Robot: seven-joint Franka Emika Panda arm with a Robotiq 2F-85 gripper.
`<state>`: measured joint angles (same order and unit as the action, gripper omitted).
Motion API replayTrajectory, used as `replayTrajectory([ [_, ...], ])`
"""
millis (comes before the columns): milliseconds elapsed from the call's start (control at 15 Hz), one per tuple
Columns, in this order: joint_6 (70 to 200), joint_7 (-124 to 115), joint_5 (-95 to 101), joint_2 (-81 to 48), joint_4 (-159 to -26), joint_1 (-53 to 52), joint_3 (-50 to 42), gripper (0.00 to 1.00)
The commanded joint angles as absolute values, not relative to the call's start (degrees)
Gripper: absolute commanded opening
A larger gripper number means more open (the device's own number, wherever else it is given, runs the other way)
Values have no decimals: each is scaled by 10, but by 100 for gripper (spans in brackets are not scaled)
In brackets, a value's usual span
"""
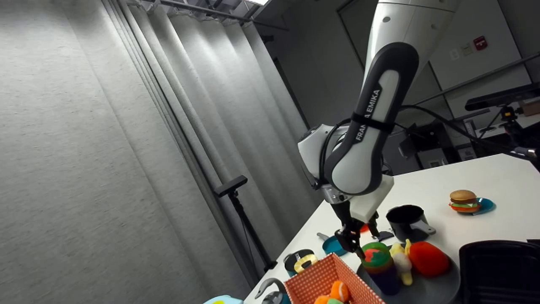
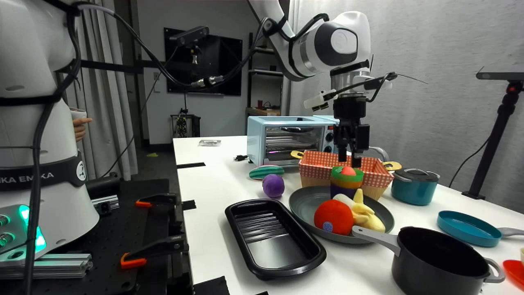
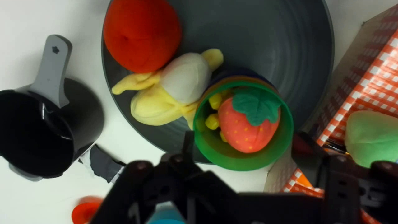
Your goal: Swap the orange plushy in the green cup with the orange and white plushy in the box
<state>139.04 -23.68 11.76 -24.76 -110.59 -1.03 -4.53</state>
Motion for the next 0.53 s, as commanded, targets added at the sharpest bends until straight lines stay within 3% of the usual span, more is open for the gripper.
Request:
replayTrajectory([
  [0,1386,-249,106,-274,-1074,-25,-60,51],
  [333,1381,-251,97,-287,-1064,-24,-64,32],
  [400,1379,-250,93,-289,-1064,-23,-65,13],
  [467,1379,-251,89,-291,-1063,-22,-65,11],
])
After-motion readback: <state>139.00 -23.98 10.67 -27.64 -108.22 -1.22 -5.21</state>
